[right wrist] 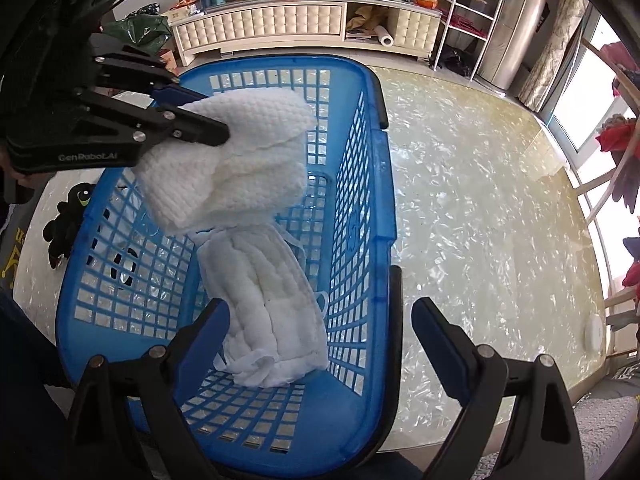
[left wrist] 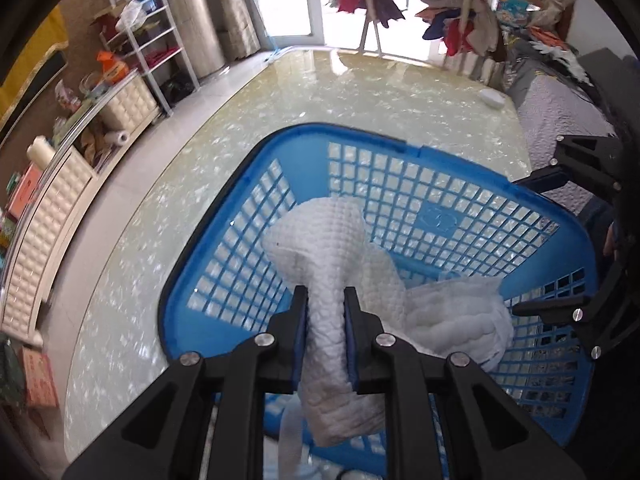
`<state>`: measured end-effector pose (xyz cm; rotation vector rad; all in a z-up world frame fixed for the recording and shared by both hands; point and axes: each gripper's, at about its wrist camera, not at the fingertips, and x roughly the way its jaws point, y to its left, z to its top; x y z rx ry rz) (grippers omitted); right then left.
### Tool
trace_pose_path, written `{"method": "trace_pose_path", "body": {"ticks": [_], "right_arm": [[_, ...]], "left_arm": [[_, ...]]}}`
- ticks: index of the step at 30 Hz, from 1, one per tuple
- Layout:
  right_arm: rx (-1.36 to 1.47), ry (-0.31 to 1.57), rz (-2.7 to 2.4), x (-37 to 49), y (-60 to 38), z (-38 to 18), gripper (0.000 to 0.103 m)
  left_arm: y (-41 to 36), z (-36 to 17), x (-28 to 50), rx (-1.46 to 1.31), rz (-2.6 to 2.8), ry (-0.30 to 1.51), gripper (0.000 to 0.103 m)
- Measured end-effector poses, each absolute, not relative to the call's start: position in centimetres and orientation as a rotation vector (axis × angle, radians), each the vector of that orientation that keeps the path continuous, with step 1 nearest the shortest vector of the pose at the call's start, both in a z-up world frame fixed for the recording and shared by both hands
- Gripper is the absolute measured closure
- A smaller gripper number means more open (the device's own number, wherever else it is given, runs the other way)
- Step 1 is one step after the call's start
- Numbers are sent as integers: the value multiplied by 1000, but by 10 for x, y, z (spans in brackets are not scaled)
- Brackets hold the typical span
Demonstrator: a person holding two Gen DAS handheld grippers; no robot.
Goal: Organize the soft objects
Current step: 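Carry the waffle towel into the blue basket and open the left tool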
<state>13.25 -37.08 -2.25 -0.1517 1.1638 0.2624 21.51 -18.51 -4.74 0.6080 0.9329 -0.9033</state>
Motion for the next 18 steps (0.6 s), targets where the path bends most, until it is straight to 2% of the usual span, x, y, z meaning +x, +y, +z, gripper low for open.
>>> {"method": "trace_pose_path", "body": {"ticks": [9,18], "right_arm": [[-115,1177,264,137,-373,-27,11],[-91,1199,259,142,-378,-34,11]], "left_arm": [[-196,-75,227,645,-926,961,88],[-195,-73,230,657,-937,969,86]]}}
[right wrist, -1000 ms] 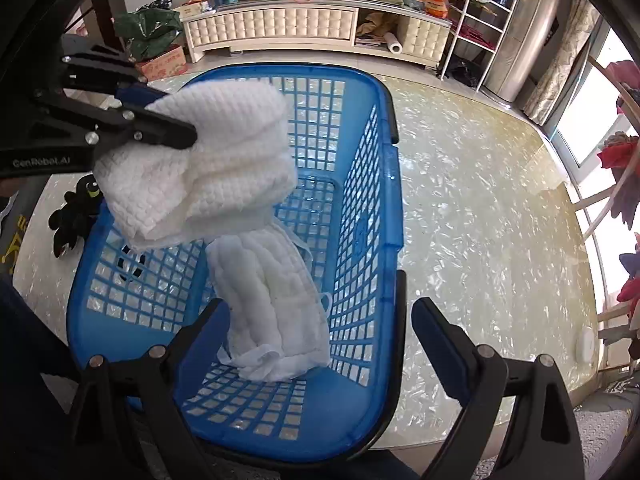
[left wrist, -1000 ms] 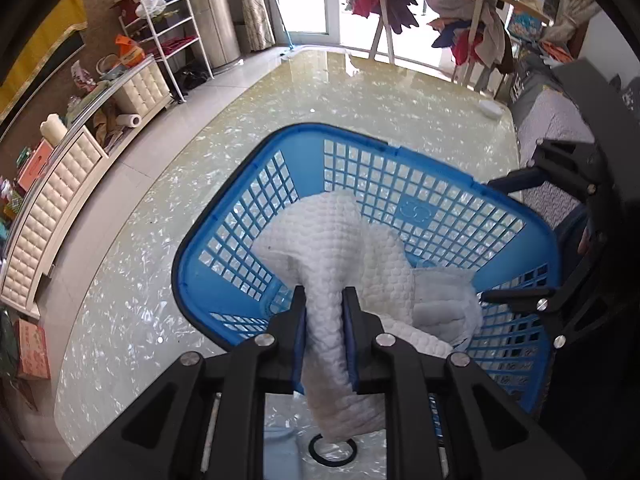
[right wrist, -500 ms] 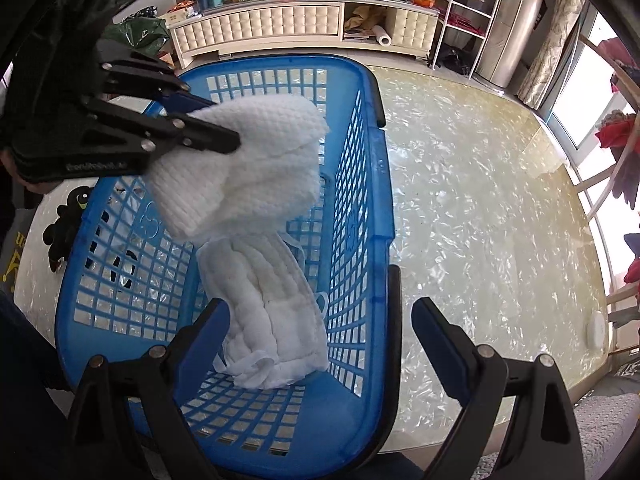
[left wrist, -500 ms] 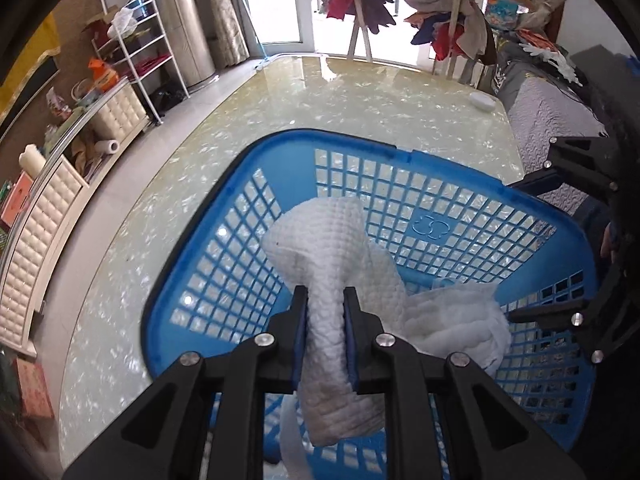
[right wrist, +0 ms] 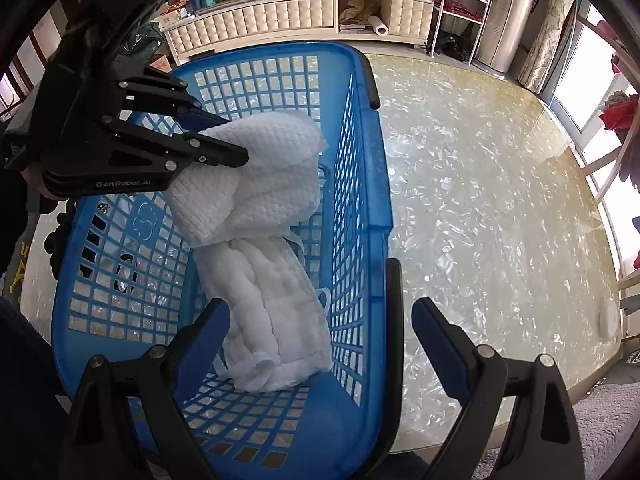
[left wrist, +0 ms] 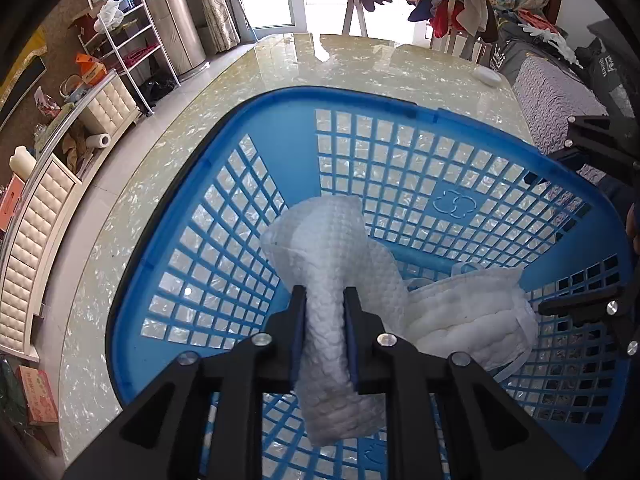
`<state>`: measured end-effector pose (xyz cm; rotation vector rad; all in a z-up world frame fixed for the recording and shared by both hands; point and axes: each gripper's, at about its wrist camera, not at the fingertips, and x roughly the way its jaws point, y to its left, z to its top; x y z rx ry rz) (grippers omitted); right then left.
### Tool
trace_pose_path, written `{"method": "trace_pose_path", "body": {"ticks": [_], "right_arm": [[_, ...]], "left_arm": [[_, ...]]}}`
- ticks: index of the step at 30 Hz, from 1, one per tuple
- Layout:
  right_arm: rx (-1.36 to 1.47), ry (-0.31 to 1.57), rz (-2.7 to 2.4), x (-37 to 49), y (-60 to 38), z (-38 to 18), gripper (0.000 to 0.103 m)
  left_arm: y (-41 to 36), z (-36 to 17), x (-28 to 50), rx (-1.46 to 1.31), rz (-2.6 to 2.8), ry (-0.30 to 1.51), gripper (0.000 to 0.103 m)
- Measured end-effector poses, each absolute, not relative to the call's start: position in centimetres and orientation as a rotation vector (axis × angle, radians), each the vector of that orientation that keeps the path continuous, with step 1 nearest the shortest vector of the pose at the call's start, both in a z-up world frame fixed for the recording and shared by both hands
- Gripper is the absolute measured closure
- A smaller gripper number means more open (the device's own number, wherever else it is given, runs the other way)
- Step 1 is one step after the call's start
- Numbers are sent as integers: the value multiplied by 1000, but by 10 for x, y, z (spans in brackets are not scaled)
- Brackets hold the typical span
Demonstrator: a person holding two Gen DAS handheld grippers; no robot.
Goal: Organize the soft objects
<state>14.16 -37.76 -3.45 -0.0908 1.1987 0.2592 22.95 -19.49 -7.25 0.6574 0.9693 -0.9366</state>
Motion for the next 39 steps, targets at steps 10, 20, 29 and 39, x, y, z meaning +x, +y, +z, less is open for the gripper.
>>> {"method": "trace_pose_path", "body": {"ticks": [10,20,29,39], "right_arm": [[-90,1202,245,142,-378,-37,11],[-65,1182,239,140,-382,-31,11],[-33,1137,235,132,-378,-10,11],[-48,1109,234,114,-356,8,11]], "left_arm": [[-196,-76,226,701,-885,981,48],[-189,-50,224,678,-816,997,30],[-171,-10,205,601,-789,942,19],[-139,24,171,564,-759,888,0]]}}
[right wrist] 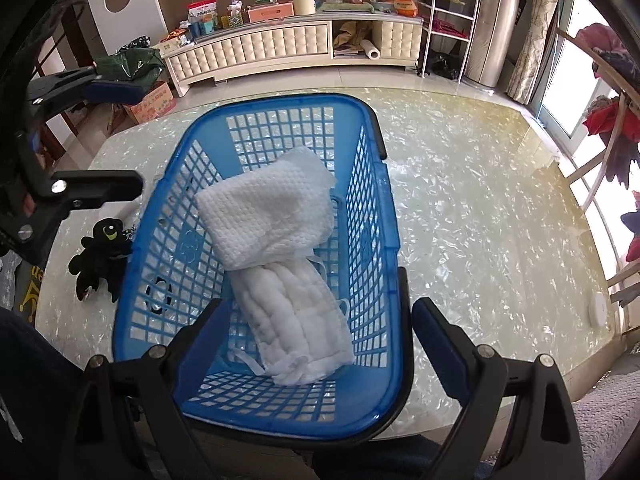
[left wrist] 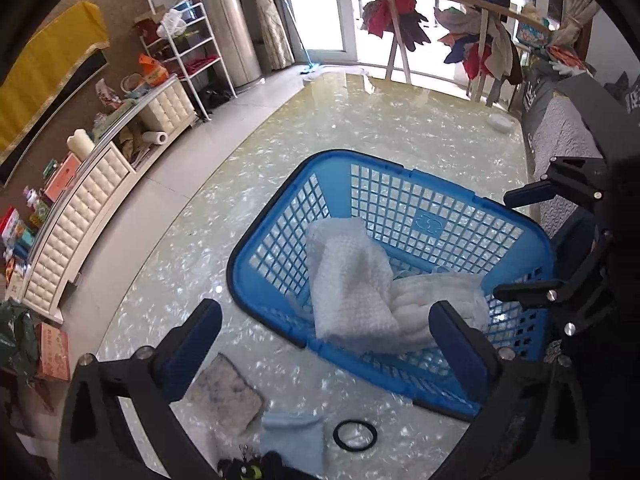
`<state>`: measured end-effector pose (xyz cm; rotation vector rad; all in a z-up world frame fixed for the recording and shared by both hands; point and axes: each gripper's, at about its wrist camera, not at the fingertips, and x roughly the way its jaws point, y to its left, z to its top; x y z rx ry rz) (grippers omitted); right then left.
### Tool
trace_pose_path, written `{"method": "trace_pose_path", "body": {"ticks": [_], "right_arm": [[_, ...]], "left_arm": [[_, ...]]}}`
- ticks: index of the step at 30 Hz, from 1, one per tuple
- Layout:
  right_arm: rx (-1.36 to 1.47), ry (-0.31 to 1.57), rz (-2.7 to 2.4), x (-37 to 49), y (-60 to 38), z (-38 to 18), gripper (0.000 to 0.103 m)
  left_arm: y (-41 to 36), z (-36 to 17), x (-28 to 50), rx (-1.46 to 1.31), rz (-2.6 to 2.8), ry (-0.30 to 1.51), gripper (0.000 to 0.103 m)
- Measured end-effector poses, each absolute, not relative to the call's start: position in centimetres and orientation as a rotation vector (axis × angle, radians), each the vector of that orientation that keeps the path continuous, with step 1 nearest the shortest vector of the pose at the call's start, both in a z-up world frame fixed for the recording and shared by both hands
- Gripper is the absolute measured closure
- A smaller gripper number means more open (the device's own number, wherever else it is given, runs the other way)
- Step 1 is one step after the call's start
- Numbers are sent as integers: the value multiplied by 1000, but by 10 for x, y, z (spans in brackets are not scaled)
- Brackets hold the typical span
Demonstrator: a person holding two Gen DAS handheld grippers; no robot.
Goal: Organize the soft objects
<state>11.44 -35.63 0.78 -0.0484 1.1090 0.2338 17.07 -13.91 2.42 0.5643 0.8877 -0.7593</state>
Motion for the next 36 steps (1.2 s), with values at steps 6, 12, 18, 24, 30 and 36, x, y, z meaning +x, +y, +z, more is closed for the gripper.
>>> {"method": "trace_pose_path", "body": {"ticks": [6,12,18,24,30,36], "right_arm": [[-55,1078,207,106,-350,22,11],[-87,1055,223,97,-333,33,11],[-113,1043,277,90,-305,36,11],[-135,1039,320,86,-275,34,11],[-160,1044,372,87,-242,33,11],[-199,1066,417,88,-208,22,11]], "left_arm": [[-112,35,147,550,-751,868,0],[-73,51,123,475,-735,806,0],[-36,48,106,465,-699,845,0],[2,35,93,455,-644,907,0],[34,14,89,444,-601,987,0],[60,2,87,420,-573,998,0]]}}
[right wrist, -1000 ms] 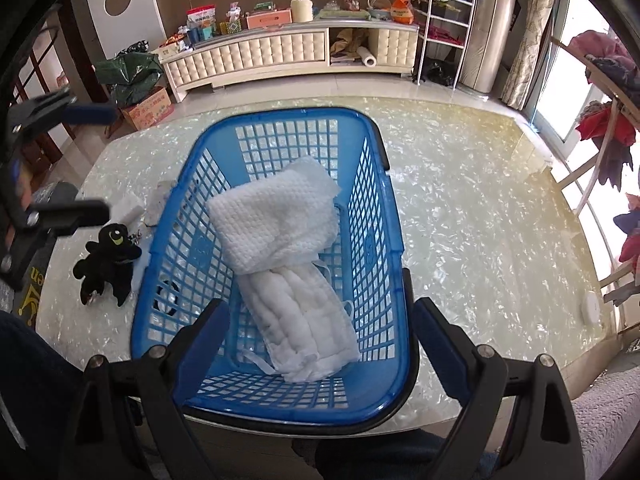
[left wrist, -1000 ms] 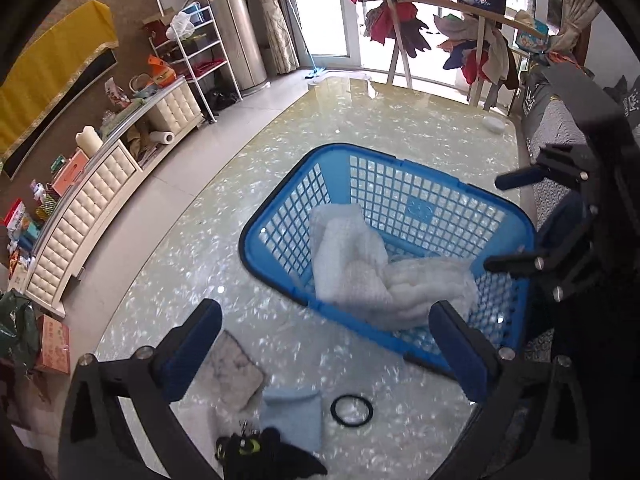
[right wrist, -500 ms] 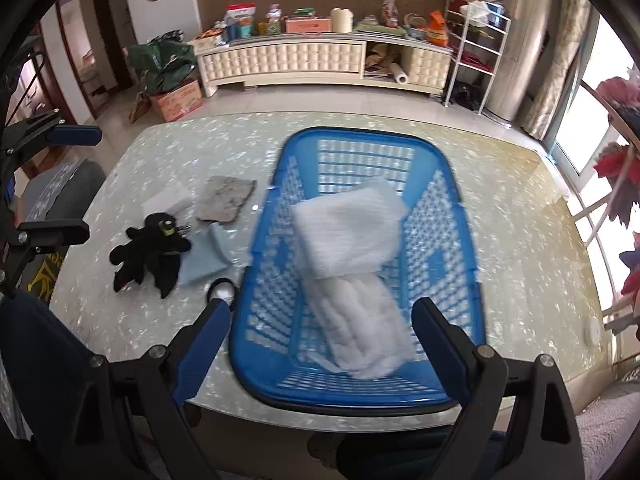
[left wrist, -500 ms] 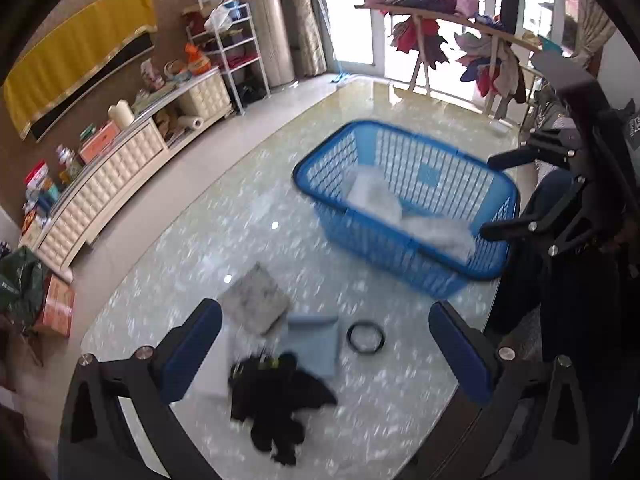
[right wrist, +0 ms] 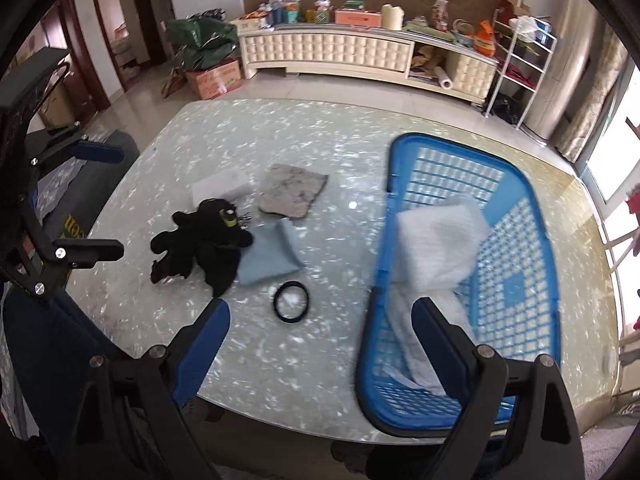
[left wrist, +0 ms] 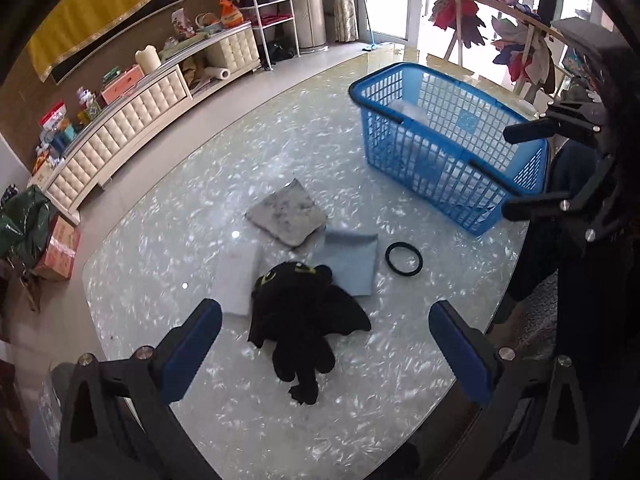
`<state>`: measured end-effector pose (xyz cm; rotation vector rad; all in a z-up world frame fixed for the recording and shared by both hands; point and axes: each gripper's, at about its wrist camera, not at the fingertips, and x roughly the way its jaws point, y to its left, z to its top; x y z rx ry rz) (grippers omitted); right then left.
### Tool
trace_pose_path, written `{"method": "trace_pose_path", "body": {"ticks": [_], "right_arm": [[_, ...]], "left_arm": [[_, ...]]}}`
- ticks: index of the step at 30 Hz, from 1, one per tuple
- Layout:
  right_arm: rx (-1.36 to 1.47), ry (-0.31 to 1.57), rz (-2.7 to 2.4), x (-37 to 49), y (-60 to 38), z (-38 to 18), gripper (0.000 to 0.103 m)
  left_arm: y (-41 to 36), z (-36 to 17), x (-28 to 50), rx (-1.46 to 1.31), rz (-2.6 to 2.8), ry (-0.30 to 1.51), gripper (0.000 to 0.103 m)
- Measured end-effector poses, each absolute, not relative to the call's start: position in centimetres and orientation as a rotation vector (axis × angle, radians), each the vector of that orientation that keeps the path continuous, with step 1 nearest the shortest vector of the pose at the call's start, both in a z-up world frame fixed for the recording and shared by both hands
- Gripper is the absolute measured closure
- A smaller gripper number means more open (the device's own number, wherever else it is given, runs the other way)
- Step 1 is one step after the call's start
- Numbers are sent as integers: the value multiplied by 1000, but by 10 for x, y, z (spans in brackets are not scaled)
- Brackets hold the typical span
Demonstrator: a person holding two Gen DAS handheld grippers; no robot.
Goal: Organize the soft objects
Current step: 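Grasp the black plush toy with the left tool while the right tool grasps the black rubber ring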
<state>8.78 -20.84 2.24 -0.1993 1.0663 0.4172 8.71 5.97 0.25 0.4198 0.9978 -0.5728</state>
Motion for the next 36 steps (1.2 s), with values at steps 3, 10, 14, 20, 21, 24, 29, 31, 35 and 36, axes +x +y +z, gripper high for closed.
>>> {"method": "trace_pose_path", "body": {"ticks": [3,10,14,20,21,24,29,31,35,36], "right_arm": [[-215,1079,438,89,-193,16,11],[-251,1133,472,97,-160,-5,11],[-269,1177,477,103,-145,-22,11],[-286,1230,478,111,-134,-42,11],[-288,1237,478,113,-133,-45,11],[-295,1261,474,116,-130,-53,11],[-296,1301,465,122,-129,-70,11],[-292,1312,457,125,-130,-75,11],[-282,1337,447,130,-132,-88,11],[-280,1346,447,132,-131,-92,11]], "left_arm": [[70,-5,89,419,-563,1013,0],[92,-27,104,390,-571,1063,0],[103,-41,114,366,-590,1094,0],[104,-64,127,357,-616,1148,0],[104,-68,129,351,-625,1158,0],[101,-78,134,349,-629,1184,0],[99,-92,139,337,-642,1221,0],[95,-98,142,337,-644,1236,0],[87,-112,147,350,-634,1272,0],[86,-115,148,352,-631,1279,0]]}}
